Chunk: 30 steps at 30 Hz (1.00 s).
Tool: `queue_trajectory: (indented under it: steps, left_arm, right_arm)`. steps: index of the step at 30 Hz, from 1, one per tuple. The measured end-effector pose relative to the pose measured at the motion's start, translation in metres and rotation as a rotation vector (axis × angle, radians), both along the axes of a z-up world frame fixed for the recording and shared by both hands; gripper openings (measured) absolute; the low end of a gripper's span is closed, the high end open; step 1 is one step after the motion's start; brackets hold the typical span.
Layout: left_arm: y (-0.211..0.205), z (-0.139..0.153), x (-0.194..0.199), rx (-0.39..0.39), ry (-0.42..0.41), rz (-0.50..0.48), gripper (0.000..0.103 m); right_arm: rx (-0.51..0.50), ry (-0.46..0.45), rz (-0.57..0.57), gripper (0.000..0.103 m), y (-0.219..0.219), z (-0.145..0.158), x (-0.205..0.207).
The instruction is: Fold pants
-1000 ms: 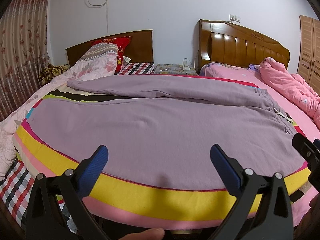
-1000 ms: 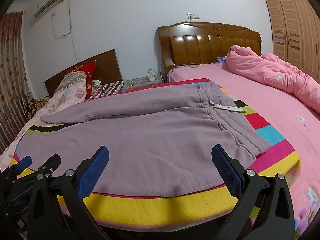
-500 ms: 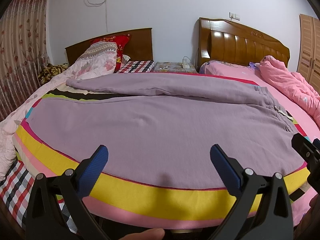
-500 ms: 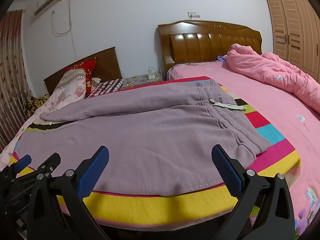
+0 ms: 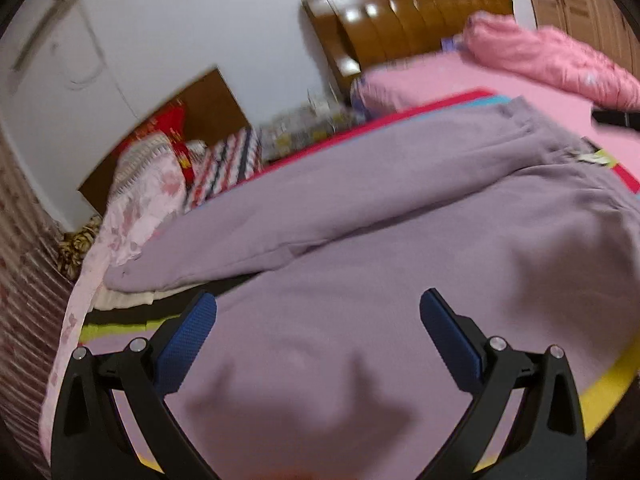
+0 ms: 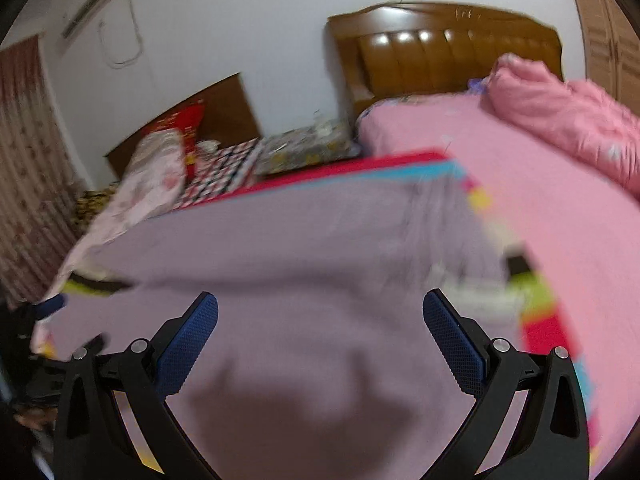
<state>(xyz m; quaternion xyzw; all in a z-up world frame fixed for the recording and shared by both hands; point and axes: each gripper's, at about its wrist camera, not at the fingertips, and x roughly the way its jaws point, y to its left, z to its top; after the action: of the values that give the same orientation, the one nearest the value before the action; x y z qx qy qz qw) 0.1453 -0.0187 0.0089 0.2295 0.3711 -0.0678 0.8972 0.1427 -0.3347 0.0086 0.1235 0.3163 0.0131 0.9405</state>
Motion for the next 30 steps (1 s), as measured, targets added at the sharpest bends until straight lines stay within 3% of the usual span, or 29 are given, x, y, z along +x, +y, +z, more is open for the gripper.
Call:
queue_trajectory:
  steps: [2, 4, 7, 10, 13, 17, 19, 21, 23, 24, 30]
  left_arm:
    - [0.007, -0.005, 0.044, -0.036, 0.181, 0.005, 0.102]
    - [0.019, -0.01, 0.086, -0.172, 0.35, -0.016, 0.102]
    - [0.038, -0.009, 0.133, -0.366, 0.436, 0.012, 0.102]
    - [0.072, -0.014, 0.192, -0.651, 0.445, 0.093, 0.102]
    - [0.087, -0.034, 0.25, -0.744, 0.566, 0.213, 0.101]
    - [0.083, -0.055, 0.314, -0.798, 0.739, 0.27, 0.101]
    - [0.081, -0.056, 0.331, -0.808, 0.748, 0.285, 0.101]
    - [0.08, -0.061, 0.341, -0.864, 0.757, 0.289, 0.101]
    - [0.077, -0.063, 0.355, -0.907, 0.773, 0.317, 0.101]
    - [0.072, -0.067, 0.36, -0.911, 0.773, 0.326, 0.101]
    - [0.068, -0.067, 0.371, -1.05, 0.781, 0.425, 0.1]
  right_arm:
    - [-0.051, 0.011, 0.045, 0.099, -0.016, 0.003, 0.047]
    - [-0.065, 0.065, 0.125, 0.099, -0.025, -0.002, 0.096]
    - [-0.095, 0.16, 0.278, 0.099, -0.026, -0.02, 0.171]
    - [-0.159, 0.232, 0.415, 0.098, -0.013, -0.038, 0.241]
    - [-0.206, 0.29, 0.53, 0.097, 0.002, -0.052, 0.283]
    - [-0.193, 0.411, 0.668, 0.083, 0.015, -0.081, 0.324]
    - [-0.184, 0.401, 0.718, 0.08, 0.019, -0.081, 0.325]
    - [-0.162, 0.403, 0.761, 0.059, 0.018, -0.077, 0.323]
    - [-0.192, 0.373, 0.785, 0.027, 0.019, -0.07, 0.307]
    - [-0.223, 0.351, 0.785, 0.022, 0.022, -0.066, 0.299]
    - [-0.426, 0.074, 0.751, 0.017, 0.049, -0.019, 0.206]
